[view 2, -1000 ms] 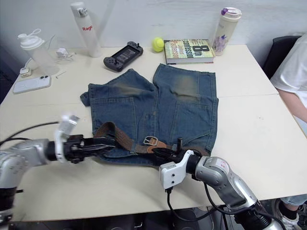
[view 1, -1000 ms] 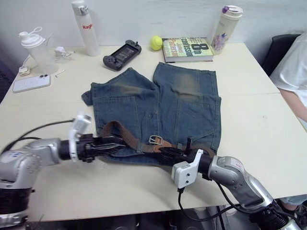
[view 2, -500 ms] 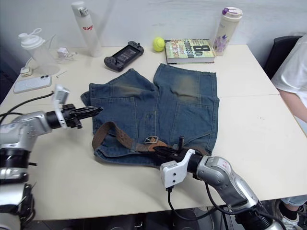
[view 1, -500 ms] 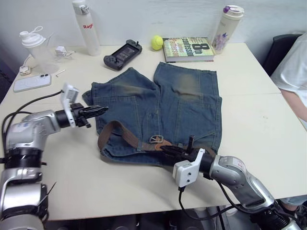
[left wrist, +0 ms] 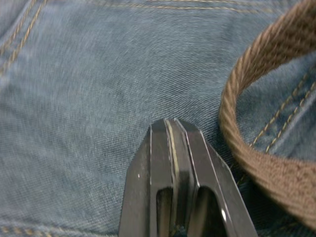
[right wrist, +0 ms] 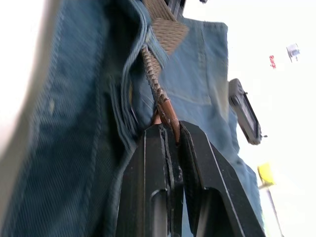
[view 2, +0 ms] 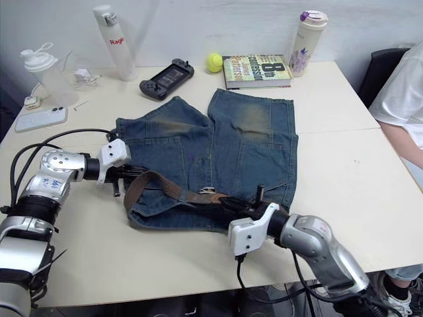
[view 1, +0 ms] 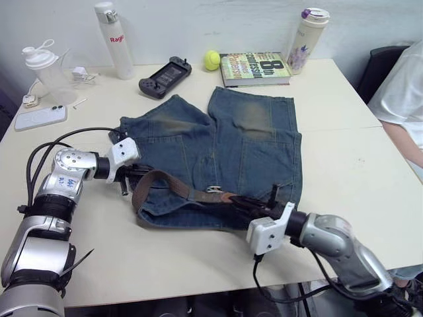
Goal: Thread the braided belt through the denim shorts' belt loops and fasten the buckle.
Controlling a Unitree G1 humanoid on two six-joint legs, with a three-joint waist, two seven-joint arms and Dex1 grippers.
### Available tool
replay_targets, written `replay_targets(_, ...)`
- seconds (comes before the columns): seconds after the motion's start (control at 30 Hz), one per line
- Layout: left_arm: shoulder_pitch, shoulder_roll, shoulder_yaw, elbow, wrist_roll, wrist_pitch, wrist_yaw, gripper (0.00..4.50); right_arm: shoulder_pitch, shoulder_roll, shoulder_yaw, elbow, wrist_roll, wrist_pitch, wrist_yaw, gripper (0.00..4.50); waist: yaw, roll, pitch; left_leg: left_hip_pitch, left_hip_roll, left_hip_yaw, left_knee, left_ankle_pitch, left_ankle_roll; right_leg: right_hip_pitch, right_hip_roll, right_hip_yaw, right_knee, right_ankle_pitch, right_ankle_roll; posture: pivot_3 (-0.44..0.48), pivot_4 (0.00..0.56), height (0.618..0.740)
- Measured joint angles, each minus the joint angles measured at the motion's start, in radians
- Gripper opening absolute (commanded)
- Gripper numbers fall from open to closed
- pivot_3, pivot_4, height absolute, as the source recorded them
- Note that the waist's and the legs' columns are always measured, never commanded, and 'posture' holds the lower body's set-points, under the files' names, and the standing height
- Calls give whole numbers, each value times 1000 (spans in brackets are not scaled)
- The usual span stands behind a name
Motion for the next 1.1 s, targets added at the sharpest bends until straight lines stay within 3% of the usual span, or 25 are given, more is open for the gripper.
replay_targets(0.23,9,-5,8,55,33,-143,-2,125,32,-138,-179,-34,194,95,109,0,0,1,-2,7,1,5,-2,-2,2,4,-2,1,1,0,0,0,150,740)
replay_targets(0.37,13,-17,11,61,35,-165,1,125,30,-152,-259,-43,341,197,155,0,1,3,-3,8,0,6,-1,-3,4,5,-3,2,1,0,0,0,150,740)
replay_targets(0.67,17,-33,11,85,55,-225,31,125,23,-324,-504,-237,1092,772,276,0,2,7,-5,12,1,-3,0,-6,4,15,-7,3,-5,0,1,0,150,740)
replay_targets(0.93,16,-37,11,101,66,-255,36,125,-163,-324,-539,-199,1425,988,56,0,1,10,-9,12,2,-4,0,-8,4,16,-8,2,-10,0,1,0,150,740)
replay_targets(1.1,24,-45,23,104,74,-262,46,125,-256,-256,-382,-181,1350,1038,-133,0,1,15,-12,11,2,-3,0,-8,3,14,-8,3,-9,0,1,0,150,740)
